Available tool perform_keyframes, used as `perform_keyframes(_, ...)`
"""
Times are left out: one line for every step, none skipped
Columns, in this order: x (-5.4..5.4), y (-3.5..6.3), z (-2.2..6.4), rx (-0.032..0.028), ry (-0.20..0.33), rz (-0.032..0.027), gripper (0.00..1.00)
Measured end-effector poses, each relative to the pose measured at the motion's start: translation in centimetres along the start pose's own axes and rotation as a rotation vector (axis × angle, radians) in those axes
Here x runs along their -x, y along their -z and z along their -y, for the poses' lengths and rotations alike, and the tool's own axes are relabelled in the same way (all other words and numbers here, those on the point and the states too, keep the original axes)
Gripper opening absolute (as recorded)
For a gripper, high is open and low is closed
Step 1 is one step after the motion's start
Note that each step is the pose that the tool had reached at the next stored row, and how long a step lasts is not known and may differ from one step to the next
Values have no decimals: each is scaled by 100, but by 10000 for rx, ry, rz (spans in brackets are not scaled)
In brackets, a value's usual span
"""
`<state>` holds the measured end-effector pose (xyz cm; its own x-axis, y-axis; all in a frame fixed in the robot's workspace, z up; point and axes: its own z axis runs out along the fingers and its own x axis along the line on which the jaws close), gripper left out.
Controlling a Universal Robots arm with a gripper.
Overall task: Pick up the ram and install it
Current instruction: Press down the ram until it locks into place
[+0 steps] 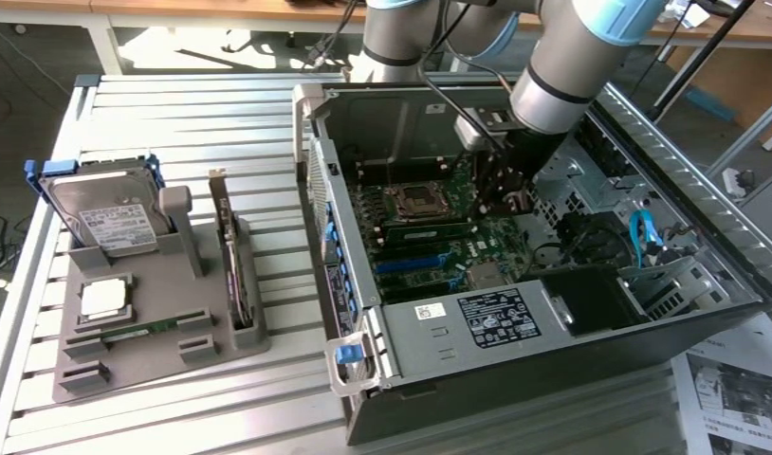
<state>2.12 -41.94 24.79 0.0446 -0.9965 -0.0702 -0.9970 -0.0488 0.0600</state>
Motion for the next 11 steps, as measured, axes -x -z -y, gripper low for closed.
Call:
perform_keyframes(1, 0, 0, -1, 0, -10, 11)
perform_keyframes(0, 0, -1, 0, -1, -18, 11)
perform_keyframes(0, 0, -4, 0, -2, -21, 11)
perform_keyframes(1, -2, -15, 0, -3, -22, 11)
perform_keyframes(2, -6, -40, -1, -2, -25, 11)
perform_keyframes(3, -9, -62, 1, -4, -46, 11)
perform_keyframes(5, -13, -108, 2, -6, -71, 11)
perform_keyframes(6, -18, -147, 0, -5, -77, 11)
perform_keyframes(7, -21, -175, 1, -5, -87, 11)
perform_keyframes(9, -24, -202, 3, -7, -104, 11)
perform_keyframes(10, -29, -229, 2, -8, -112, 11)
